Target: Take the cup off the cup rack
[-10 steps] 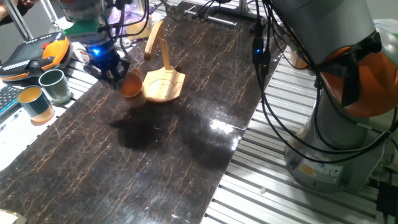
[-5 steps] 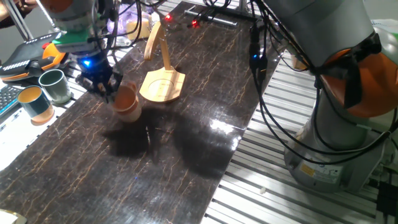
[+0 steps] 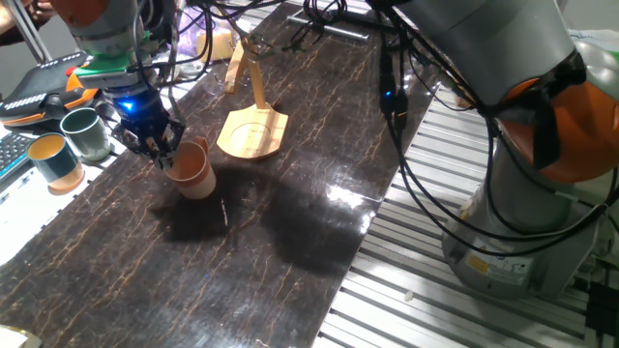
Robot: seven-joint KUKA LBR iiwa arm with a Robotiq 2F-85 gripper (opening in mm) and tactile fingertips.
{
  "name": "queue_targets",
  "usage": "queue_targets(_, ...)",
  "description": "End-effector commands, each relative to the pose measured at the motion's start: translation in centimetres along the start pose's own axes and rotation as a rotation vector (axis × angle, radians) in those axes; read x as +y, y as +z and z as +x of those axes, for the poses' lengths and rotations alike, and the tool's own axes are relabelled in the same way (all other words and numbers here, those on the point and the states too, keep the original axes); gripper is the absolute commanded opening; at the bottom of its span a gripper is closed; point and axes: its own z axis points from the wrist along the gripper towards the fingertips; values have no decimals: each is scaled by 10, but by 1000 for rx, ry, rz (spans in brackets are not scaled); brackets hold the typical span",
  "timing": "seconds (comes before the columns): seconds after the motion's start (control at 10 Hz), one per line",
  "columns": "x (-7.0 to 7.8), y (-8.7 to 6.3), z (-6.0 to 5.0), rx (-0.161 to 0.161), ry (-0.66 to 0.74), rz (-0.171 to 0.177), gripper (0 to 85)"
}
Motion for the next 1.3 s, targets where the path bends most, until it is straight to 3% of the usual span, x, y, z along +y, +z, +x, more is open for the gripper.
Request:
queue_targets(0.0, 1, 2, -1, 8, 2, 0, 10)
queue_targets(0.5, 4, 12, -2, 76, 40, -9, 10)
queue_targets(0.9, 4, 12, -3, 101, 60, 9, 10)
queue_targets(1.2, 5, 12, -4, 120, 95, -17, 10)
